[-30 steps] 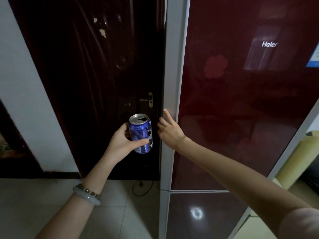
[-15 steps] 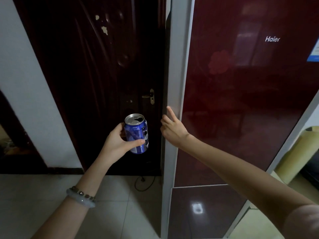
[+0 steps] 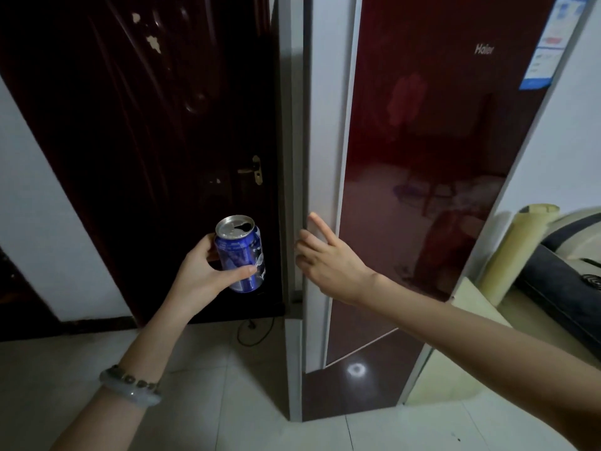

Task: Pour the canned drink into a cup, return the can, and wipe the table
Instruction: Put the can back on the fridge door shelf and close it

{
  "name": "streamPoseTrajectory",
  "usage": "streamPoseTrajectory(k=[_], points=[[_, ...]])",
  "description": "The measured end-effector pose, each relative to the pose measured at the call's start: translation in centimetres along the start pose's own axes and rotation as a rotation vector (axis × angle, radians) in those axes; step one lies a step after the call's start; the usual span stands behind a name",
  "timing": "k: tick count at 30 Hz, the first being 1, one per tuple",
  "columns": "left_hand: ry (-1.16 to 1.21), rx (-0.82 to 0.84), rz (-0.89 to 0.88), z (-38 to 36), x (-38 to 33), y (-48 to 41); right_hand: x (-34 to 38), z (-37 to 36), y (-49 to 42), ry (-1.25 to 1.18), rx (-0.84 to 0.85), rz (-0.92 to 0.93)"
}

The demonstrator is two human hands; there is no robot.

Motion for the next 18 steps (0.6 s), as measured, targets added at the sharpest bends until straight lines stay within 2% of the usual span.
streamPoseTrajectory(k=[11, 18], points=[[0.028, 0.067, -0.046, -8.5, -3.8, 6.7, 0.7, 5.2, 13.9, -0.164, 0.012, -0.012], [-0.014, 0.139, -0.097, -13.1, -6.1, 11.0, 0.8, 7.9, 22.3, -0.272, 0.108, -0.140]])
Point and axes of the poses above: each hand's wrist, its own y-axis away from the middle knuckle, its own z-axis out of the back of the hand, x = y × z, the point moved 3 cm from there along -y, towards the middle knuckle, and after that the axes turned 14 degrees about x, right-handed, at the moved point
